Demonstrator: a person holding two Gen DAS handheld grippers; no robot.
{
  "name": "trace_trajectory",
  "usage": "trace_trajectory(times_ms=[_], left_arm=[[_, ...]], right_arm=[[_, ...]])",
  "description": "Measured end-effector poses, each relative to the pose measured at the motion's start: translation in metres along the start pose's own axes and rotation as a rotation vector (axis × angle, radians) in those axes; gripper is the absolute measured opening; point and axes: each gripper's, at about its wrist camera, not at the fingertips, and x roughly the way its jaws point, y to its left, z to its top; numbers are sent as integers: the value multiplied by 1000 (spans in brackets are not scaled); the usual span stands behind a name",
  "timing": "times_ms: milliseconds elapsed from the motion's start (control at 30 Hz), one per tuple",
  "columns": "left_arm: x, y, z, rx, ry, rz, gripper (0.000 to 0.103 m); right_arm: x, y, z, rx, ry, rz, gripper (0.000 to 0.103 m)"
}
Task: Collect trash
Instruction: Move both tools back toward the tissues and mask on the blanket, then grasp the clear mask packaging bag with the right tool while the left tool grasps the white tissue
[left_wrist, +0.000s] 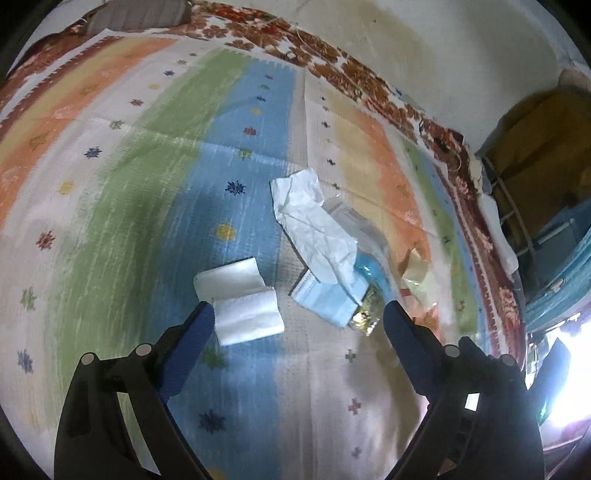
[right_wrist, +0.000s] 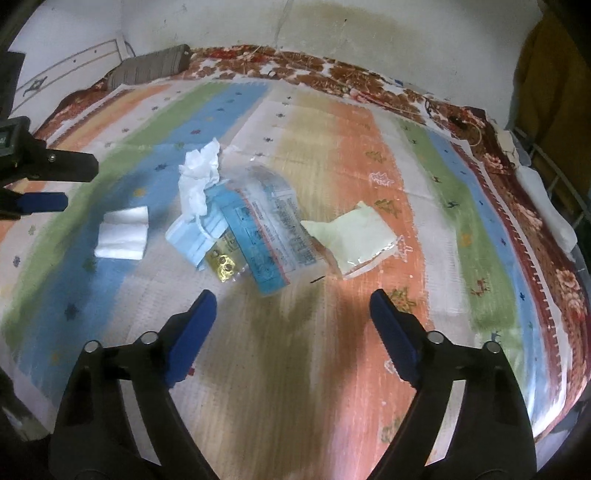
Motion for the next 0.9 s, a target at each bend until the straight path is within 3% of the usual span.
trace_trajectory(times_ms=[167,333,667,833,900], left_arm=[[15,8,6,-31,16,-22,89],[31,-5,12,-20,16,-70,89],[66,-4,22,-83,11,-116,72],[79,-10,22,-88,15,-125,71],[81,-10,23,-86,7,-117,71]], right_arm=[[10,9,-1,-87,-21,-34,73],[19,6,6,-75,-24,-34,68],[40,-6,5,-56,-17,-61,30],[38,-1,5,-58,-26,-15,30],[36,2,5,-60,-37,7,39]])
